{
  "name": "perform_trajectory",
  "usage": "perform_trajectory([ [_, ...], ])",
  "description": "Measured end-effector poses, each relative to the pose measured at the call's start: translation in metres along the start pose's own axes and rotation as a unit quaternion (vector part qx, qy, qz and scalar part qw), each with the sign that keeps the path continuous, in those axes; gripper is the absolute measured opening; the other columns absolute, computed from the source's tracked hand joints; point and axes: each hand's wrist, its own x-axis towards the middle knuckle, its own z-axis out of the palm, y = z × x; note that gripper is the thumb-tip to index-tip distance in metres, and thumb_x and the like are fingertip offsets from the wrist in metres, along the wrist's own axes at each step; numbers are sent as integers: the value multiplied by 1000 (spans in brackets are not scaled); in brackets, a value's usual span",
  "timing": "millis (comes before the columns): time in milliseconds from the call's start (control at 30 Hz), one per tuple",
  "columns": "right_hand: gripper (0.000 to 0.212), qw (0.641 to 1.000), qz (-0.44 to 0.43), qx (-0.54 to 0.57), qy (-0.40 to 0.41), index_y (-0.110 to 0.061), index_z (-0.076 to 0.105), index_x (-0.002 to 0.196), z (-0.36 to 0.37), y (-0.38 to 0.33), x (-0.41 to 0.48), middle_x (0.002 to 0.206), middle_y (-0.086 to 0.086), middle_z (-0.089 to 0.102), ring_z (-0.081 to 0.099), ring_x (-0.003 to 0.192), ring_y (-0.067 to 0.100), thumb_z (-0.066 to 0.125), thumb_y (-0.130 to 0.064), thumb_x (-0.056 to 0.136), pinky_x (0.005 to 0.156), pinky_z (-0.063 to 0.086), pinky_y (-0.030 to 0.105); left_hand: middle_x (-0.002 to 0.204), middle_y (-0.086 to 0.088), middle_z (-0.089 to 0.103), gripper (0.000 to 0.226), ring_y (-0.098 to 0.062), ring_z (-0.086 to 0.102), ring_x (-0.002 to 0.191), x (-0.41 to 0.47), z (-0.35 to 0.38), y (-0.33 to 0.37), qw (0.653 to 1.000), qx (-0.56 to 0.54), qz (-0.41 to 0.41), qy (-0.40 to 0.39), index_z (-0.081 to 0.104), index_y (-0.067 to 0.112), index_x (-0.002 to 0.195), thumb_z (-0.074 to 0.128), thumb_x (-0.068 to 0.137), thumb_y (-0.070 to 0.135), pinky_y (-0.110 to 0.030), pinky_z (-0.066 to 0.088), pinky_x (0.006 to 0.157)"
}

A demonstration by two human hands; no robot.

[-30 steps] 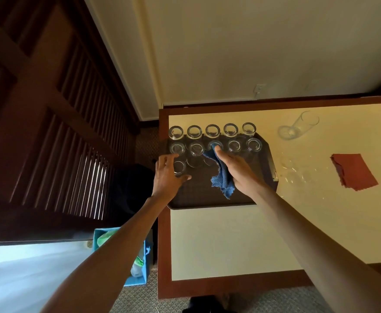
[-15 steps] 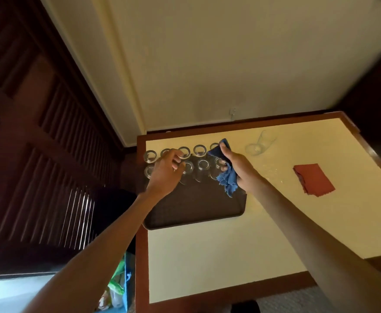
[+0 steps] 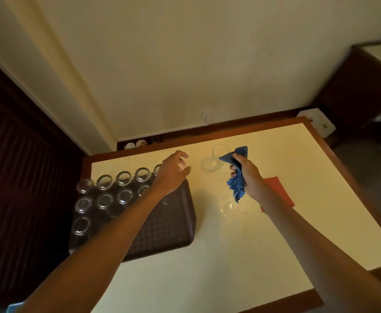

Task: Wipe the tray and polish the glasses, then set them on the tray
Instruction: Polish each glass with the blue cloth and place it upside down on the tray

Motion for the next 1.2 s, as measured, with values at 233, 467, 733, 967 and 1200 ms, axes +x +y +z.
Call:
perform_trajectory([
  [233,32,994,75,-52,66,-8,56,88,-47,0,72,70,5,55,50,60,18,49,-35,103,65,41,30,143,-15,48,78,-30,57,125,86,86,31,995,31,-75,-50,40,17,149,84,86,33,-37,46,102],
  [467,30,990,48,-114,61,-15,53,122,-65,4,111,105,4,60,56,91,19,39,-37,107,84,38,32,154,-14,38,102,-34,45,140,130,145,28,992,43,-105,-47,31,16,157,93,76,28,-40,40,109],
  [733,51,990,37,-129,47,-13,37,152,-71,-1,124,147,13,48,51,129,31,39,-38,107,100,43,40,138,-9,60,75,-25,56,118,143,152,27,992,-25,-127,6,50,11,134,93,75,27,-29,42,89],
  [967,48,996,93,14,8,-10,49,140,-28,-25,98,123,7,57,57,116,28,45,-42,105,101,46,42,109,12,68,59,-7,65,98,103,76,52,981,-118,-94,120,60,21,119,93,73,38,-9,45,71],
  [1200,56,994,52,34,-88,-6,61,122,56,-26,41,124,15,67,65,112,30,43,-54,101,105,48,46,103,11,77,59,-12,73,98,43,-14,54,968,-203,-66,130,65,28,110,93,64,53,-39,60,90],
])
